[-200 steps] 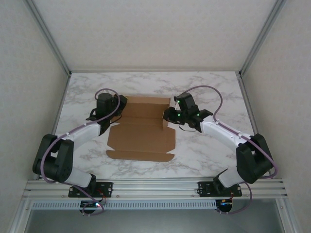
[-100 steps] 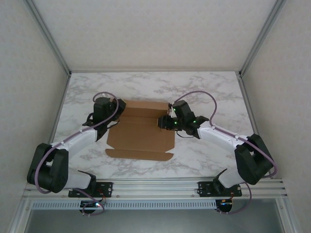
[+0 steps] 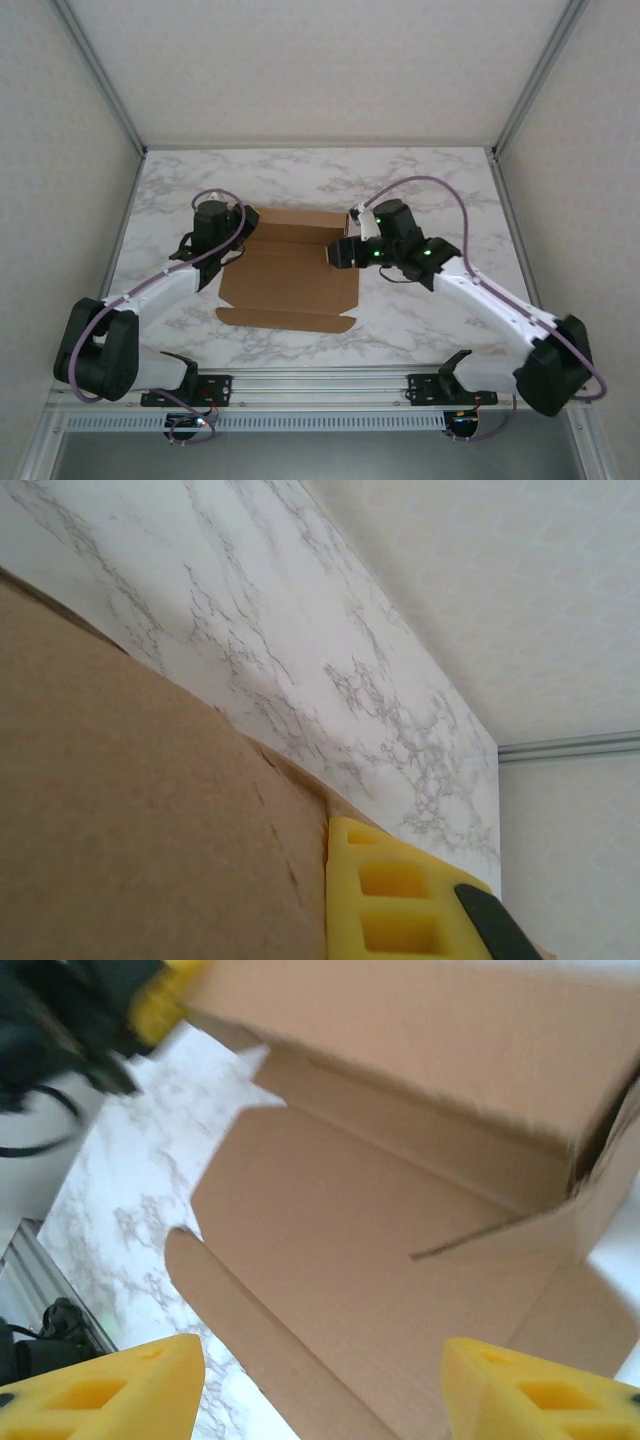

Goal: Fold the paper box

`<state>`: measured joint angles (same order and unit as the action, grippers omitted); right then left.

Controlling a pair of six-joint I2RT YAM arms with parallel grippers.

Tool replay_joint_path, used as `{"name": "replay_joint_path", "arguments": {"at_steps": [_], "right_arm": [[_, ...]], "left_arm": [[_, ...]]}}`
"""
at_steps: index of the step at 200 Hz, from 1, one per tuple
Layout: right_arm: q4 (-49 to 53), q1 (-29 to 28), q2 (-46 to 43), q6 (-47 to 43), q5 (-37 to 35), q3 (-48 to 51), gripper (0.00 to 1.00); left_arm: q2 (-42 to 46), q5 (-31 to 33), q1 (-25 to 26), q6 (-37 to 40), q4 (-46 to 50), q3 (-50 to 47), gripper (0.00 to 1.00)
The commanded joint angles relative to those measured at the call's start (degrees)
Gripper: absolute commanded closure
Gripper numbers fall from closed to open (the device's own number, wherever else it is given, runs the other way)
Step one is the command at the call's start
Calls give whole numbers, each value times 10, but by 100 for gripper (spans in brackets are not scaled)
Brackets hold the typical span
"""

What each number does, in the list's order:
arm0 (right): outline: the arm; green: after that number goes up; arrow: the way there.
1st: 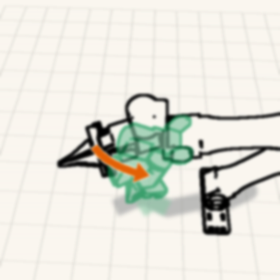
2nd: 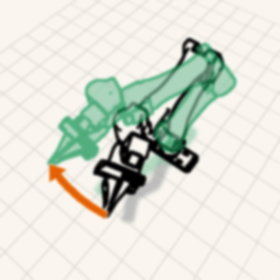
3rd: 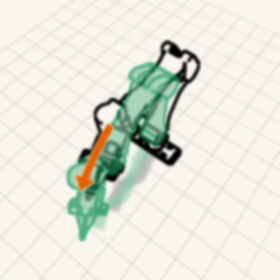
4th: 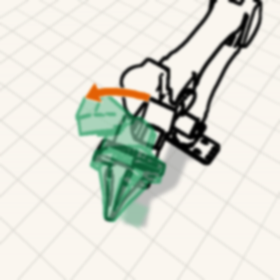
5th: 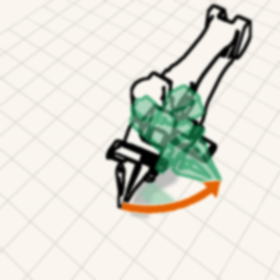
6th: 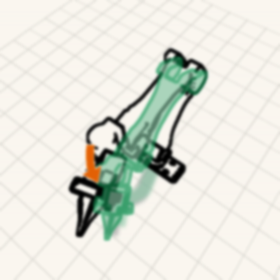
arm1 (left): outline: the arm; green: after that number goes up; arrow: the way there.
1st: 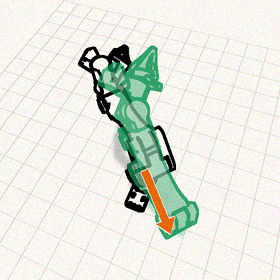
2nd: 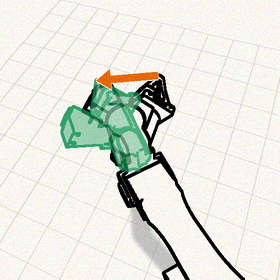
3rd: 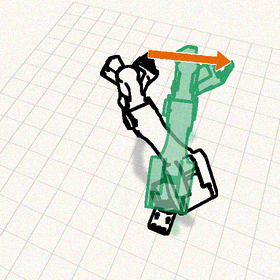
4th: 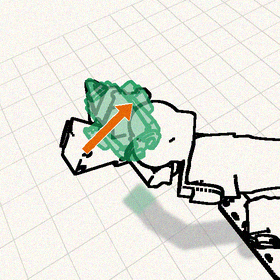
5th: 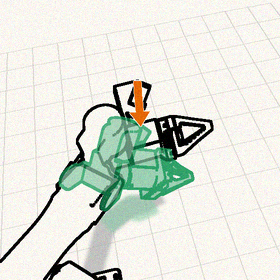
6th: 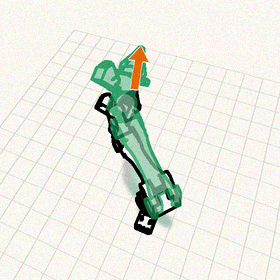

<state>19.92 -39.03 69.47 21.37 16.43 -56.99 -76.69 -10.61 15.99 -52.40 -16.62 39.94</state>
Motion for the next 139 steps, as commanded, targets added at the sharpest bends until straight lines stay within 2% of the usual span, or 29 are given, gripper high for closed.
{"name": "replay_joint_path", "arguments": {"at_steps": [1, 31, 48, 79, 94, 139], "right_arm": [[40, 0, -52, -78, -82, -41, 34], [5, 1, -65, -174, -185, -5, 40], [-48, 3, -65, -233, -207, 40, 38], [-175, 11, -40, -365, -197, 128, 37], [-242, 19, -25, -406, -169, 166, 37], [-278, 84, 40, -453, -94, 171, 39]], "left_arm": [[-7, 25, 3, 32, 74, 0, 100], [-7, 23, 3, 27, 72, 0, 100], [-7, 19, 3, 24, 70, 4, 100], [-7, 18, 2, 27, 72, 10, 100], [-7, 17, 1, 27, 72, 10, 100], [-6, 12, -1, 22, 70, 6, 100]]}}
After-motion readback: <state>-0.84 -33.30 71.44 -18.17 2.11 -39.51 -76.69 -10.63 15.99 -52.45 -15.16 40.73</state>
